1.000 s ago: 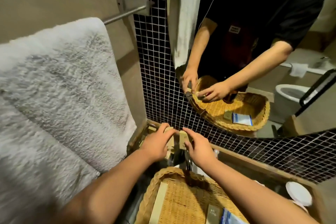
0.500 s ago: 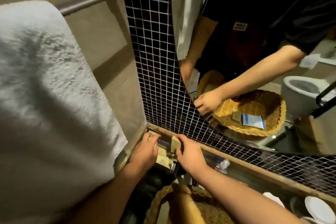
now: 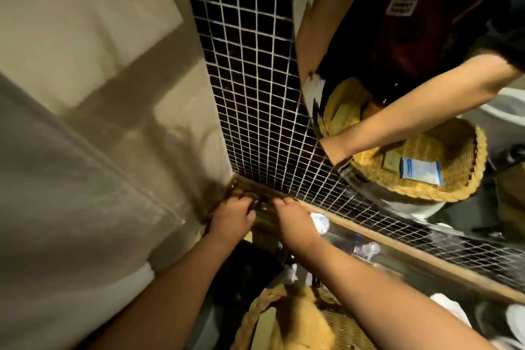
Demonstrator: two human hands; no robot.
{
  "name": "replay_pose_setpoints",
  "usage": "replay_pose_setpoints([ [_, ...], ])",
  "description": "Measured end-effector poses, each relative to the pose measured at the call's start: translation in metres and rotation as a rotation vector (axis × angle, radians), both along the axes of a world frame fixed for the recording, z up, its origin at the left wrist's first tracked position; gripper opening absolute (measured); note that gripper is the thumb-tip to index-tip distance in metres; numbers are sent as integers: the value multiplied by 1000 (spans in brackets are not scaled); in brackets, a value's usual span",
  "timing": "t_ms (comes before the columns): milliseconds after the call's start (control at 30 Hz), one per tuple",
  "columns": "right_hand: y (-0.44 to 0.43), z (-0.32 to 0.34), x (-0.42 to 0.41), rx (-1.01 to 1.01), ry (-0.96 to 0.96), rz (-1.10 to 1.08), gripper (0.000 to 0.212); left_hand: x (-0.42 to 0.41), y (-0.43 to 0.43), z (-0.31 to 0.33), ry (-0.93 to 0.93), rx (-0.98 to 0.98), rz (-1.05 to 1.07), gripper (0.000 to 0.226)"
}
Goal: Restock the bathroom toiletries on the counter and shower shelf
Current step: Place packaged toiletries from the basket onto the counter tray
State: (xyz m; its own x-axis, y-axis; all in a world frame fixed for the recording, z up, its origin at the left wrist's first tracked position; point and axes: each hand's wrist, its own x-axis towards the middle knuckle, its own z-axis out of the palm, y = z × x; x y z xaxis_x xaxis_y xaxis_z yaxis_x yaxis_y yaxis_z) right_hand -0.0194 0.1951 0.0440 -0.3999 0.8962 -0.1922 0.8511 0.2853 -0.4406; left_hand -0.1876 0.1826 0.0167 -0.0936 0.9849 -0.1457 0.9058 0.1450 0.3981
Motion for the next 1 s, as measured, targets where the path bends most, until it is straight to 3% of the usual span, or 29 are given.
replay_pose_setpoints([
  [300, 13, -15, -15, -33, -179, 14, 39, 2, 18, -18, -18, -105, -63, 41],
  [600, 26, -38, -27, -63, -161, 40, 36, -16, 28, -29, -50, -80, -138, 56],
  [700, 23, -46, -29, -114, -67, -72, 38, -21, 32, -32, -65, -87, -154, 52],
  [800, 18, -50, -33, -195, 191, -324, 31, -22, 39, -37, -13, -49, -213, 51],
  [900, 19, -56, -36, -231, 172, -364, 40, -22, 40, -40, 70, -50, -215, 54],
  [1000, 18, -59, -37, -159, 161, -322, 27, -25, 36, -49, 76, -45, -168, 58],
])
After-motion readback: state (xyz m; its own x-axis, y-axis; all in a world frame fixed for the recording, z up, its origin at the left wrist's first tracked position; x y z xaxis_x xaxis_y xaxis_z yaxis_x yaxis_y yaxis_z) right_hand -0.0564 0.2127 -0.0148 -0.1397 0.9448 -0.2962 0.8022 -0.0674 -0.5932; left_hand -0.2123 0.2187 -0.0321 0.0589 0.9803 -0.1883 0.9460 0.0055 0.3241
